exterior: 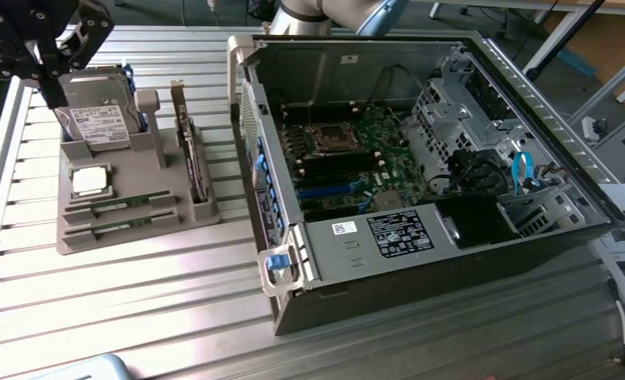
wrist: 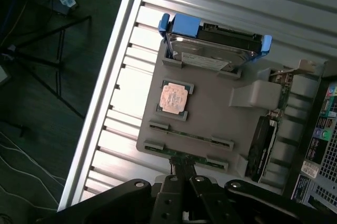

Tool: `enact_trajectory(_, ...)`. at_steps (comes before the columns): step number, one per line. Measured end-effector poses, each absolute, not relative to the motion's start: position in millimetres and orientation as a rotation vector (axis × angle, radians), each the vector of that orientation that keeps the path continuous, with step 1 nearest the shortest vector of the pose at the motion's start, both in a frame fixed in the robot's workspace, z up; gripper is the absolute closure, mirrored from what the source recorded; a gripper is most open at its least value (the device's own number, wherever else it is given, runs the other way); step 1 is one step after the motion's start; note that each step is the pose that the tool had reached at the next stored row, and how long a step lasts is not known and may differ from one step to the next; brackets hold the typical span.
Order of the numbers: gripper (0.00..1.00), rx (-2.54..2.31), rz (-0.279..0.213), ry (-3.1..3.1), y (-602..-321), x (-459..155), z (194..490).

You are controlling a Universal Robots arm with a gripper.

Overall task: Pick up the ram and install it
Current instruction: 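Pick up the ram and move it above insertion slot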

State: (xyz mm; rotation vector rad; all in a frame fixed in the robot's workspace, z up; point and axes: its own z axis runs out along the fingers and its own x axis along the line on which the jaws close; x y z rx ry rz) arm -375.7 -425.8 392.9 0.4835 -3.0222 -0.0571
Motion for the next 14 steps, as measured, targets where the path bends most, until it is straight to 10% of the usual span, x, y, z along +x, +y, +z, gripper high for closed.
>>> enact_trajectory(14, 0.89, 0.537, -0.056, -3.008, -425.8, -375.6, 392.9)
